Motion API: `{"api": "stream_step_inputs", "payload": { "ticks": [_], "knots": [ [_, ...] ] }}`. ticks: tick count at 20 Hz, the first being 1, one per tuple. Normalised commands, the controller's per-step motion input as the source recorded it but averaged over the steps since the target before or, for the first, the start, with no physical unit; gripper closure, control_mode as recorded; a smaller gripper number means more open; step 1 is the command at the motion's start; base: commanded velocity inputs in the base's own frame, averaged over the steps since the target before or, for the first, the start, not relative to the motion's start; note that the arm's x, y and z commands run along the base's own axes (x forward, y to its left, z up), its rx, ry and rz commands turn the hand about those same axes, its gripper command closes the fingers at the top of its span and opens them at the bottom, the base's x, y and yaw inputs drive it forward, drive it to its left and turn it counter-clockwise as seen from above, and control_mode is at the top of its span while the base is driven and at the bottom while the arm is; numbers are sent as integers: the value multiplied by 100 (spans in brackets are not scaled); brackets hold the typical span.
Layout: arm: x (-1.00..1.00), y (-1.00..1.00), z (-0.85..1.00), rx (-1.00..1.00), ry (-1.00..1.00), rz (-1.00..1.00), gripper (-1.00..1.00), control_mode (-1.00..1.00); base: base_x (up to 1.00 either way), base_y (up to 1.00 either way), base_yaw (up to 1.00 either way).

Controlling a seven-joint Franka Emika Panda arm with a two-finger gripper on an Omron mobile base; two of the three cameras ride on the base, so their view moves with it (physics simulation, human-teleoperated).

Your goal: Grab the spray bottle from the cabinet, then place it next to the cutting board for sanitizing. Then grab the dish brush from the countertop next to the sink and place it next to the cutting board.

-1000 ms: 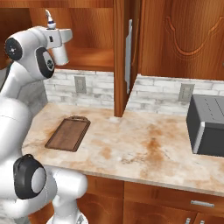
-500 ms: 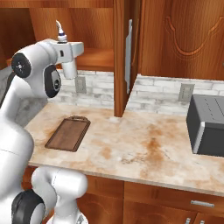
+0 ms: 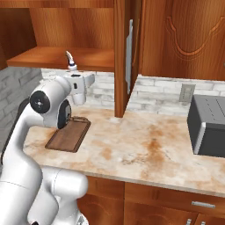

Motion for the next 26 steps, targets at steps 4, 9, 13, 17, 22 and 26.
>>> {"api": "stream_step_inputs", "payload": {
  "ticks": [4, 9, 13, 17, 22, 26],
  "knots": [
    [9, -1, -80, 2, 0, 11, 100, -100, 0, 0, 0],
    [27, -1, -72, 1, 0, 10, 100, -100, 0, 0, 0],
    [32, -3, -52, 0, 0, 8, 100, -100, 0, 0, 0],
    [26, 0, -31, -8, 0, 17, 100, -100, 0, 0, 0],
    [38, 0, -35, -8, 0, 14, 100, -100, 0, 0, 0],
    [34, 0, -40, -4, 0, 10, 100, -100, 0, 0, 0]
  ]
}}
